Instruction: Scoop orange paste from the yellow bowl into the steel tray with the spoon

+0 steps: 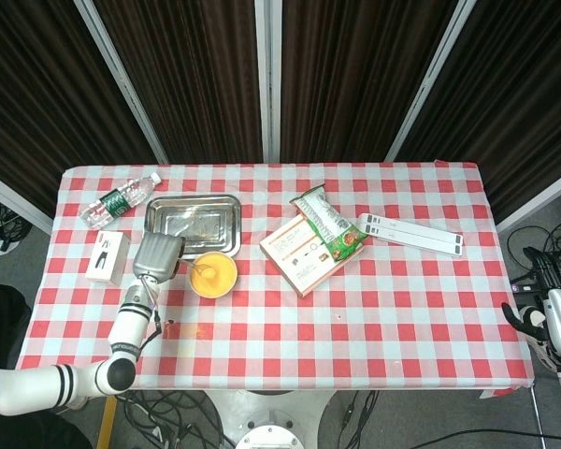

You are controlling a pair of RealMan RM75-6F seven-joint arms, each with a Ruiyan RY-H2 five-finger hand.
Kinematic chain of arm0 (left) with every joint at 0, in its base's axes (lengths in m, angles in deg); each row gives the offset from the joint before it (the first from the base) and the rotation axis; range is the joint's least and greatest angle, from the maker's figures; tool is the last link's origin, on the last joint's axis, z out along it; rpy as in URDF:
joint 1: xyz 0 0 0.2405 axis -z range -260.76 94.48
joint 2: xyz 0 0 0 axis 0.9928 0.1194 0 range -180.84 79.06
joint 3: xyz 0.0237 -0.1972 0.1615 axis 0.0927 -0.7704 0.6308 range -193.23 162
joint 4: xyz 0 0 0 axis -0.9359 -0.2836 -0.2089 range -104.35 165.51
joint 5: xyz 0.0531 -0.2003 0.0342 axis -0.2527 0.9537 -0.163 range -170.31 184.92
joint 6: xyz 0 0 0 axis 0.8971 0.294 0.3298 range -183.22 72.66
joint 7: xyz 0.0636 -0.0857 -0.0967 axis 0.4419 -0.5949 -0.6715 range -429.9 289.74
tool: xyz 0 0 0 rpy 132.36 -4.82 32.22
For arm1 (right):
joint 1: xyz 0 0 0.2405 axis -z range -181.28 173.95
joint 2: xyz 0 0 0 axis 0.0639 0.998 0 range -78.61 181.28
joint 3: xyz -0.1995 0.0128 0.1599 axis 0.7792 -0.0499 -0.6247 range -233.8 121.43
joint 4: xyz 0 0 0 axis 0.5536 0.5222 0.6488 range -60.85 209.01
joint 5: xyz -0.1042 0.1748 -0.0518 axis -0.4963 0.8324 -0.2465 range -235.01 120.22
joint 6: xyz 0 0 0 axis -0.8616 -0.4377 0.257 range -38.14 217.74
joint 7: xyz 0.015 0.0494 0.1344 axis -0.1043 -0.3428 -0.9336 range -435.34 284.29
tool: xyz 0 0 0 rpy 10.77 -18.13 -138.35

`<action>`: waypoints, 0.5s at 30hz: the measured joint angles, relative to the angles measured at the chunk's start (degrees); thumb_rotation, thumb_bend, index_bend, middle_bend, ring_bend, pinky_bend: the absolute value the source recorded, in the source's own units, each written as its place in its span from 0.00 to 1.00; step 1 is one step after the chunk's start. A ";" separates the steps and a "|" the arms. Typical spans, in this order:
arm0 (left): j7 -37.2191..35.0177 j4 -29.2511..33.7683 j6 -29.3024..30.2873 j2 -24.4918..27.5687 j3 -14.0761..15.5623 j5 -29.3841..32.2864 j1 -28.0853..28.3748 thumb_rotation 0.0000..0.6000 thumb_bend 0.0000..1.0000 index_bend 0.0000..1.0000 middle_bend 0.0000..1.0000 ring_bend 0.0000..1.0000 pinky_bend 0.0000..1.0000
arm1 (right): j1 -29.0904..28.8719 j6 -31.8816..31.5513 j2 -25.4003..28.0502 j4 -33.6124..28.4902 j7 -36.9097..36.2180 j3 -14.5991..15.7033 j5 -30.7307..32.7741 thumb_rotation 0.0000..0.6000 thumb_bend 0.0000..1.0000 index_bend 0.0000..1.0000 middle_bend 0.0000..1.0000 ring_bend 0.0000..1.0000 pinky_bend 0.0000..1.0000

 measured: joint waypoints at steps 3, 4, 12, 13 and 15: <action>1.47 -0.97 2.92 -0.84 1.24 -2.79 0.11 1.00 0.46 0.70 0.99 0.96 0.98 | 0.10 -0.08 0.16 -0.06 0.05 -0.03 0.10 1.00 0.23 0.01 0.07 0.00 0.06; 2.00 -1.43 4.04 -1.26 1.77 -4.06 0.11 1.00 0.46 0.70 0.99 0.96 0.98 | 0.11 -0.03 0.18 -0.07 0.07 -0.01 0.13 1.00 0.23 0.01 0.07 0.00 0.06; 8.61 -11.69 14.44 -7.29 7.80 -20.00 -0.03 1.00 0.46 0.70 0.98 0.95 0.97 | -0.03 0.19 0.13 -0.09 0.04 -0.03 0.11 1.00 0.23 0.01 0.07 0.00 0.06; 9.33 -13.32 15.34 -8.09 8.44 -21.78 -0.07 1.00 0.46 0.70 0.98 0.95 0.97 | -0.08 0.26 0.15 -0.14 0.08 -0.05 0.13 1.00 0.23 0.01 0.07 0.00 0.06; 11.26 -16.42 16.76 -9.76 9.64 -24.99 -0.15 1.00 0.46 0.70 0.98 0.95 0.97 | -0.12 0.30 0.16 -0.24 0.06 -0.06 0.10 1.00 0.23 0.01 0.07 0.00 0.06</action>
